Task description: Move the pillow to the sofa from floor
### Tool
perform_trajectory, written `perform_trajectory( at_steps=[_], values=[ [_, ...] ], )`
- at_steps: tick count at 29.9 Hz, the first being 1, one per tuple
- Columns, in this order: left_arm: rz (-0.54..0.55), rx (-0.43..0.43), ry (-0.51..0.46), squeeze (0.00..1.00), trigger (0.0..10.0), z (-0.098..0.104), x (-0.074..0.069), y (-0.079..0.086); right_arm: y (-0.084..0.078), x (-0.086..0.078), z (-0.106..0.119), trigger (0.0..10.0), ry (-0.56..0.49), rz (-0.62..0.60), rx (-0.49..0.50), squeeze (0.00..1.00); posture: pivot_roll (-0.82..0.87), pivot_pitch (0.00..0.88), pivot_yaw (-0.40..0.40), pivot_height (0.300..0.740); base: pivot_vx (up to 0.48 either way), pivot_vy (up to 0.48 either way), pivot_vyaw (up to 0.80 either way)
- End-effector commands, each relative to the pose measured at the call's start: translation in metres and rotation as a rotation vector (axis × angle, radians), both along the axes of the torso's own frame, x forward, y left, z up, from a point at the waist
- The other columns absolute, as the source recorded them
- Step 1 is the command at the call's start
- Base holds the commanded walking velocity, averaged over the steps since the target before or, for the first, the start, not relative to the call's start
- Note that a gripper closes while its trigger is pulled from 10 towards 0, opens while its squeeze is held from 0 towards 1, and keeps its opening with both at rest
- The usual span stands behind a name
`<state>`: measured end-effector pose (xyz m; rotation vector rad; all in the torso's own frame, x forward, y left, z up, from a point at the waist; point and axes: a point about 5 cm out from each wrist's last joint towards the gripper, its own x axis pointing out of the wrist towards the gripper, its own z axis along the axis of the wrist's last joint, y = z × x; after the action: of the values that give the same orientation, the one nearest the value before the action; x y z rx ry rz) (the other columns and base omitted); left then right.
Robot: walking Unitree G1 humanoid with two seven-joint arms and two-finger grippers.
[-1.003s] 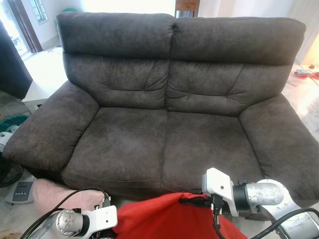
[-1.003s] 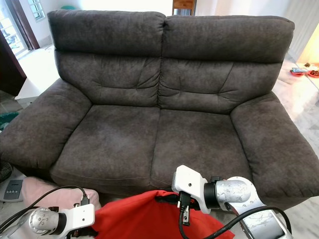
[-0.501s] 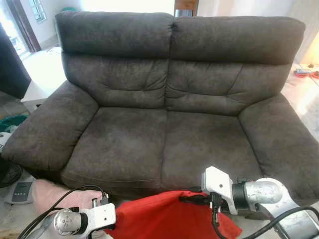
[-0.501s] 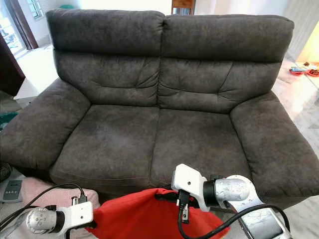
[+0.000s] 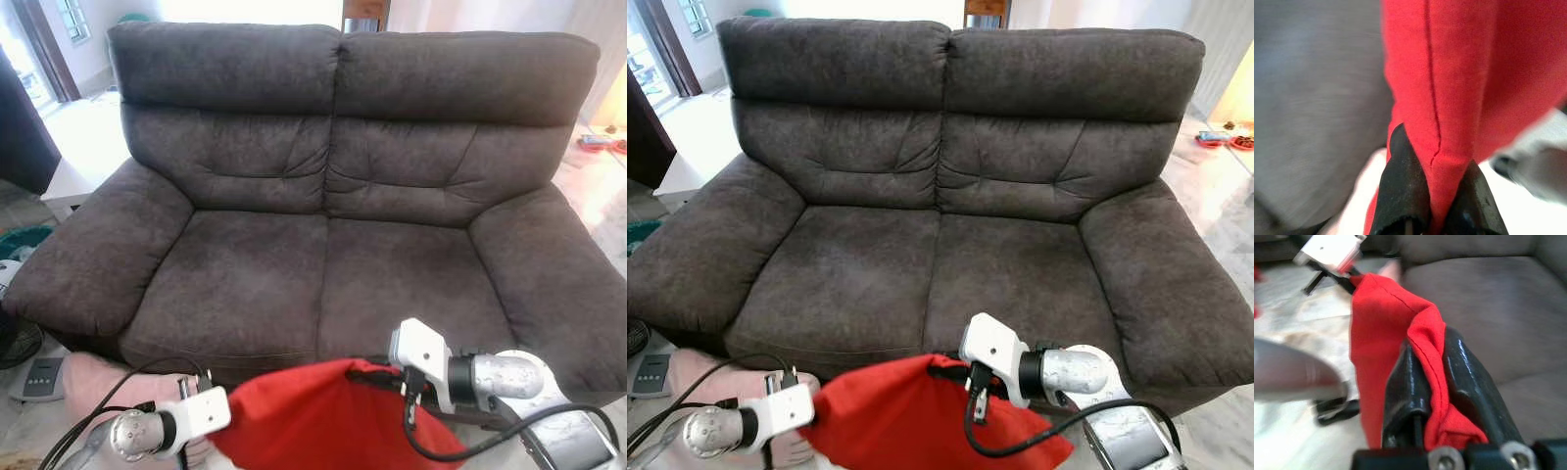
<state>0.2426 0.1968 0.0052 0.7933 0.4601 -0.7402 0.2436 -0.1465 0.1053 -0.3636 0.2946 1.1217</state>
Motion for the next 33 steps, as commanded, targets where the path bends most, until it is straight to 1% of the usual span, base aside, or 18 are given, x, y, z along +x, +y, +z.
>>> perform_trajectory(
  at_steps=[1, 2, 3, 4, 5, 8, 9, 10, 12, 13, 16, 18, 19, 20, 22, 25, 30, 33],
  values=[
    [0.075, -0.013, -0.135, 0.0, 10.0, 0.02, 0.02, 0.0, -0.005, 0.015, 0.015, 10.0, -0.128, -0.08, 0.008, 0.0, 0.09, 0.0, -0.025, 0.74, 0.0, 0.0, 0.0],
    [0.099, -0.026, -0.161, 0.0, 10.0, 0.022, 0.022, -0.001, -0.008, 0.018, 0.013, 10.0, -0.151, -0.116, -0.006, 0.0, 0.09, 0.0, -0.025, 0.74, 0.0, 0.0, 0.0],
    [0.158, -0.072, -0.234, 0.0, 10.0, 0.031, 0.028, -0.004, -0.014, 0.022, 0.013, 10.0, -0.162, -0.205, 0.044, 0.0, 0.09, 0.0, -0.025, 0.74, 0.0, 0.0, 0.0],
    [0.158, -0.072, -0.234, 0.0, 10.0, 0.031, 0.028, -0.004, -0.014, 0.022, 0.013, 10.0, -0.162, -0.205, 0.044, 0.0, 0.09, 0.0, -0.025, 0.74, 0.0, 0.0, 0.0],
    [0.237, -0.149, -0.313, 0.0, 10.0, 0.044, 0.036, -0.006, -0.023, 0.028, 0.014, 10.0, -0.183, -0.317, 0.07, 0.0, 0.09, 0.0, -0.025, 0.74, 0.0, 0.0, 0.0],
    [0.32, -0.253, -0.406, 0.0, 10.0, 0.062, 0.045, -0.01, -0.034, 0.036, 0.011, 10.0, -0.217, -0.495, 0.068, 0.0, 0.08, 0.004, -0.026, 0.74, 0.0, 0.0, 0.0],
    [0.342, -0.306, -0.473, 0.0, 10.0, 0.073, 0.05, -0.016, -0.038, 0.041, 0.005, 10.0, -0.225, -0.617, 0.062, 0.0, 0.08, 0.004, -0.026, 0.74, 0.0, 0.0, 0.0],
    [0.342, -0.306, -0.473, 0.0, 10.0, 0.073, 0.05, -0.016, -0.038, 0.041, 0.005, 10.0, -0.225, -0.617, 0.062, 0.0, 0.08, 0.004, -0.026, 0.74, 0.0, 0.0, 0.0],
    [0.39, -0.4, -0.539, 0.0, 10.0, 0.086, 0.056, -0.026, -0.041, 0.046, -0.002, 10.0, -0.23, -0.751, 0.063, 0.0, 0.07, 0.008, -0.027, 0.74, 0.0, 0.0, 0.0],
    [0.416, -0.474, -0.598, 0.0, 10.0, 0.1, 0.059, -0.037, -0.038, 0.047, -0.003, 10.0, -0.221, -0.819, 0.121, 0.0, 0.07, 0.009, -0.026, 0.74, 0.0, 0.0, 0.0],
    [0.441, -0.528, -0.64, 0.0, 10.0, 0.111, 0.061, -0.045, -0.034, 0.047, -0.003, 10.0, -0.225, -0.843, 0.169, 0.0, 0.08, 0.01, -0.029, 0.74, 0.0, 0.0, 0.0],
    [0.494, -0.562, -0.72, 0.0, 10.0, 0.123, 0.062, -0.049, -0.026, 0.045, -0.002, 10.0, -0.24, -0.842, 0.207, 0.0, 0.08, 0.007, -0.039, 0.74, 0.0, 0.0, 0.0],
    [0.524, -0.575, -0.787, 0.0, 10.0, 0.132, 0.062, -0.051, -0.021, 0.041, -0.002, 10.0, -0.24, -0.861, 0.254, 0.0, 0.08, 0.007, -0.04, 0.74, 0.0, 0.0, 0.0],
    [0.524, -0.575, -0.787, 0.0, 10.0, 0.132, 0.062, -0.051, -0.021, 0.041, -0.002, 10.0, -0.24, -0.861, 0.254, 0.0, 0.08, 0.007, -0.04, 0.74, 0.0, 0.0, 0.0],
    [0.517, -0.558, -0.852, 0.0, 10.0, 0.14, 0.06, -0.053, -0.021, 0.039, 0.001, 10.0, -0.265, -0.901, 0.297, 0.0, 0.08, 0.005, -0.044, 0.74, 0.0, 0.0, 0.0],
    [0.494, -0.559, -0.882, 0.0, 10.0, 0.146, 0.059, -0.055, -0.021, 0.038, 0.004, 10.0, -0.261, -0.936, 0.353, 0.0, 0.08, 0.004, -0.044, 0.74, 0.0, 0.0, 0.0],
    [0.476, -0.538, -0.924, 0.0, 10.0, 0.157, 0.059, -0.055, -0.021, 0.039, 0.006, 10.0, -0.287, -0.959, 0.362, 0.0, 0.08, 0.0, -0.042, 0.74, 0.0, 0.0, 0.0],
    [0.462, -0.512, -0.947, 0.0, 10.0, 0.162, 0.061, -0.055, -0.015, 0.04, 0.012, 10.0, -0.301, -0.937, 0.388, 0.0, 0.09, 0.0, -0.039, 0.74, 0.0, 0.0, 0.0]
  ],
)
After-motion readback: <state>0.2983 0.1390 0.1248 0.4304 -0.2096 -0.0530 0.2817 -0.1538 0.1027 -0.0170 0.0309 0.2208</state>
